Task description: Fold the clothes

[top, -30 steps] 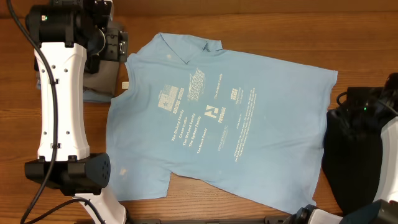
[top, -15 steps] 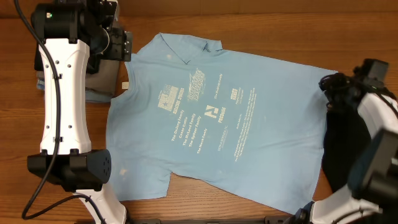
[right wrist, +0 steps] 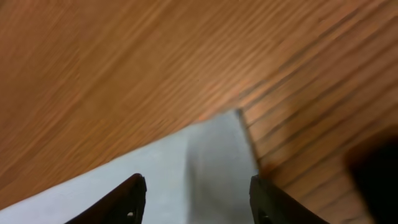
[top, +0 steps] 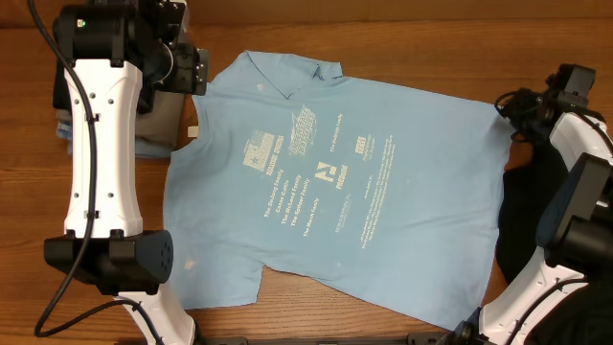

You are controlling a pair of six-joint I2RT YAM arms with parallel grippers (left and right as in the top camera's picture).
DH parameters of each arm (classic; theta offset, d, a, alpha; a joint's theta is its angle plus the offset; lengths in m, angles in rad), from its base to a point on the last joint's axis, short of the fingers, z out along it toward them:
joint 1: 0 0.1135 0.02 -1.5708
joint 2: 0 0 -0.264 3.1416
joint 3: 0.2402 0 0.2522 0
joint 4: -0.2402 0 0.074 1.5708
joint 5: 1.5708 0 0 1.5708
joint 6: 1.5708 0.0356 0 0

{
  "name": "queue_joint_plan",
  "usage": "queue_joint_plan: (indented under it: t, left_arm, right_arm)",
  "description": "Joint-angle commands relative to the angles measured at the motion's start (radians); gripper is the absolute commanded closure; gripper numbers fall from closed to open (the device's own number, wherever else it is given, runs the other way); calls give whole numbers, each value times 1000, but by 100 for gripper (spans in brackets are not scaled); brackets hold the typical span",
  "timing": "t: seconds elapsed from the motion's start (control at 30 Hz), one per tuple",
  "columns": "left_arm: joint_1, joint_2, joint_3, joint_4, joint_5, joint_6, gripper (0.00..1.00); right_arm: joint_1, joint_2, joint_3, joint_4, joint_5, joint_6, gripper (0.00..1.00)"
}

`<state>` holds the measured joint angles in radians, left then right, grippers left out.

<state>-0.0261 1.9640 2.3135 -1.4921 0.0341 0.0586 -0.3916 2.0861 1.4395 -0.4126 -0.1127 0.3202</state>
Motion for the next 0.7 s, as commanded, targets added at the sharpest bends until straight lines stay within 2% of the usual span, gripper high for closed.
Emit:
queue_joint_plan:
  t: [0.0,0.2,0.33,0.43,0.6,0.67]
  left_arm:
    - [-19,10,10,7,15,16,16]
    - [-27,11,10,8,16,15,17]
    - [-29,11,10,8,16,15,16]
    - [-29,11,10,7,16,15,16]
    - [-29,11,10,8,16,12,16]
    - [-29,11,10,7,16,12,16]
  right_arm:
    - [-21,6,21,1,77,-41,48]
    - [-29,52,21,4,66,-41,50]
    - [-28,97,21,12,-13,-40,53]
    - [-27,112,21,35,-89,-40,68]
    - [-23,114,21,141,-101,13,95]
    - [-23,114,22,203,-98,54,96]
